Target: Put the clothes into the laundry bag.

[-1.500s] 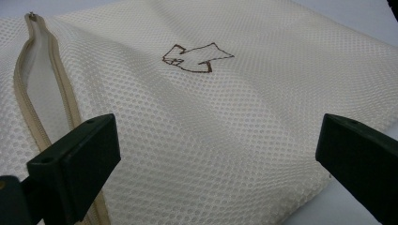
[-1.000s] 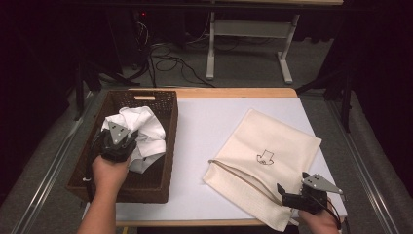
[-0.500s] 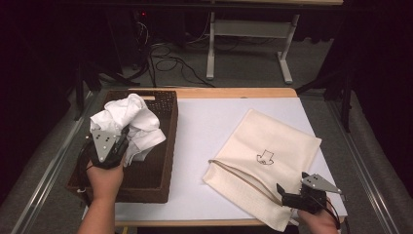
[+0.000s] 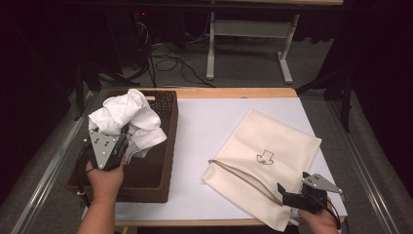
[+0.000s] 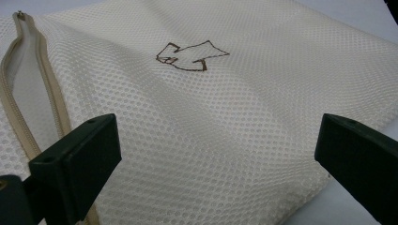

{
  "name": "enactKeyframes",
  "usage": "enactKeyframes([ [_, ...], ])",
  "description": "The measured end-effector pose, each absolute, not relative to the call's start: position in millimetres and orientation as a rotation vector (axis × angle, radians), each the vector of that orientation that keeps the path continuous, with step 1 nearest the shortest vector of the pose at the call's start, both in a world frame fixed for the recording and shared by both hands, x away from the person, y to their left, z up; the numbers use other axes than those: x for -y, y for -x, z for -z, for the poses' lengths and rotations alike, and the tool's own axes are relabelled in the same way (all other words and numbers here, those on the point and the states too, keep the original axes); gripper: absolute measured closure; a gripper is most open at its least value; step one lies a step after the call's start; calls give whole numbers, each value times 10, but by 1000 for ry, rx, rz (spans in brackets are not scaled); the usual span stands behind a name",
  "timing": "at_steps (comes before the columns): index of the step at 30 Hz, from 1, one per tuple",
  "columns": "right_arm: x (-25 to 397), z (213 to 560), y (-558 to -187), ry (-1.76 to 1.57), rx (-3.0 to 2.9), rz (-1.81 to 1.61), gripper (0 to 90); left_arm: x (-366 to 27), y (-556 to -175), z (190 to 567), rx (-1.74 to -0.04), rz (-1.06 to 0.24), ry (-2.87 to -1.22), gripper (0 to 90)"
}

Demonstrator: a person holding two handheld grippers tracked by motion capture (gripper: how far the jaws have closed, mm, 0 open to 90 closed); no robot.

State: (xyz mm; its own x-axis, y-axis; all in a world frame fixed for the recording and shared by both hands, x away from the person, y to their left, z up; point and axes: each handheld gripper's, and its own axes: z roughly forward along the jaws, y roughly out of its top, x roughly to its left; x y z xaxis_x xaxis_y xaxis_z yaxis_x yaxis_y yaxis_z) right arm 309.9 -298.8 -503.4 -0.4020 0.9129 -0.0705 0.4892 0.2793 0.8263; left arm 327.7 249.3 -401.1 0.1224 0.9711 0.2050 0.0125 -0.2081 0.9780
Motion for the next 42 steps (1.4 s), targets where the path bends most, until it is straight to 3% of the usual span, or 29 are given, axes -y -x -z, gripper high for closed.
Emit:
enactKeyframes([
  [25,3011,4992,-3085,-1252,-1985,-1016,12,-1867,-3067,3272,-789,-1180,-1285,760],
  [42,3028,4979,-3071,-1259,-1977,-1026,12,-1110,-2929,3373,-646,-992,-1321,758],
])
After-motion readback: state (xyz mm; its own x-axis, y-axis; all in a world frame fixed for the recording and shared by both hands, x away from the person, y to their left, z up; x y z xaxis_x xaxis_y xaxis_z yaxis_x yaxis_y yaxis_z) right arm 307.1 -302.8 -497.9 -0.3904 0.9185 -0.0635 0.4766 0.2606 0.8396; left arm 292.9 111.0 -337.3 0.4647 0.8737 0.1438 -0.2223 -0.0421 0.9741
